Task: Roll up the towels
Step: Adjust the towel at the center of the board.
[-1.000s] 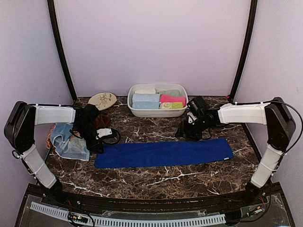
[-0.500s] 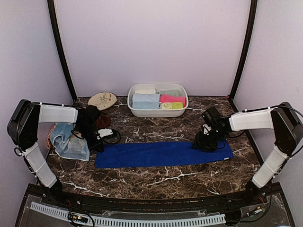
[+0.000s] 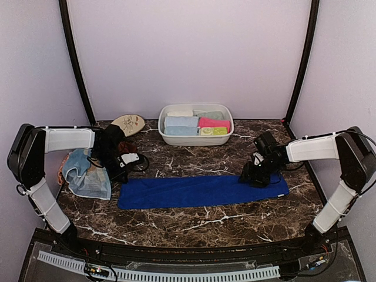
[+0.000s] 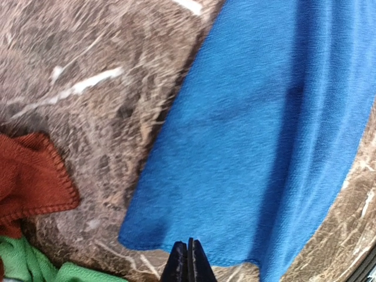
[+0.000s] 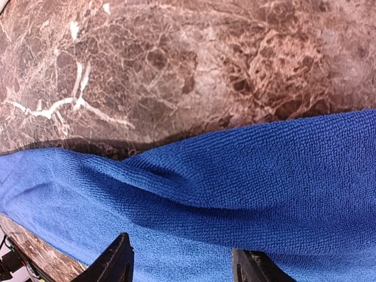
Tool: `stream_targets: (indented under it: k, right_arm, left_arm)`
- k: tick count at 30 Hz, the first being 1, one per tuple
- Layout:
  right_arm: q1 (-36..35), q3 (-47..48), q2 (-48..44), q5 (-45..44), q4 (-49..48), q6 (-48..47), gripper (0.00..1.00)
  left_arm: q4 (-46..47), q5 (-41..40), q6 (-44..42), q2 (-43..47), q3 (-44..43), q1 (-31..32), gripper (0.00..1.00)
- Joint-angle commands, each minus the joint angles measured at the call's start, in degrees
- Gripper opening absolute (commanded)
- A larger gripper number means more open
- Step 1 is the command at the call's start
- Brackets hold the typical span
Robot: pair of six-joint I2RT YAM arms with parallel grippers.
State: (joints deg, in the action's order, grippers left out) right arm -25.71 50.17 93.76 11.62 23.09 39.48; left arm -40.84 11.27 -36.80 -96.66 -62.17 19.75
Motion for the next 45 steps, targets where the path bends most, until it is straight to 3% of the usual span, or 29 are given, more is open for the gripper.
stream_targets:
  k: [1, 3, 9, 13, 16, 22, 28, 35, 45]
  right_arm:
    - [1.4, -3.0, 2.9, -3.9, -0.9, -1.2, 0.57]
    - [1.5, -3.1, 2.8, -3.8, -0.9, -1.3, 0.58]
    - [1.7, -3.0, 2.3, -3.6, -0.9, -1.4, 0.58]
    - [1.7, -2.6, 2.2, -3.4, -0.7, -1.4, 0.58]
    - [1.7, -2.5, 2.3, -3.0, -0.8, -1.4, 0.58]
    - [1.7, -2.1, 2.4, -2.4, -1.2, -1.2, 0.58]
    - [1.7, -2.1, 2.6, -1.4, -2.1, -0.4, 0.58]
    - [1.7, -1.8, 2.6, -1.4, -2.0, -0.3, 0.58]
    - [2.0, -2.5, 1.9, -2.0, -1.8, -0.2, 0.58]
  left_arm:
    - [1.2, -4.7, 3.3, -1.7, -1.4, -0.5, 0.0]
    - [2.9, -7.2, 4.2, -2.5, -1.2, -0.4, 0.01]
    - [4.2, -9.8, 4.2, -2.6, -0.1, -0.5, 0.24]
    - [1.9, -6.7, 2.9, 0.5, -1.3, -0.6, 0.44]
    - [-1.9, -1.8, 1.6, 2.7, -3.8, -0.6, 0.51]
    - [-5.4, 7.4, 0.8, 3.4, -6.9, 0.9, 0.5]
    - [-2.8, 9.4, 1.9, -0.9, -6.9, 3.5, 0.45]
    - [2.4, 1.8, 2.5, -6.3, -3.9, 3.6, 0.37]
    - [6.5, -6.7, 4.2, -4.6, 0.8, 0.1, 0.28]
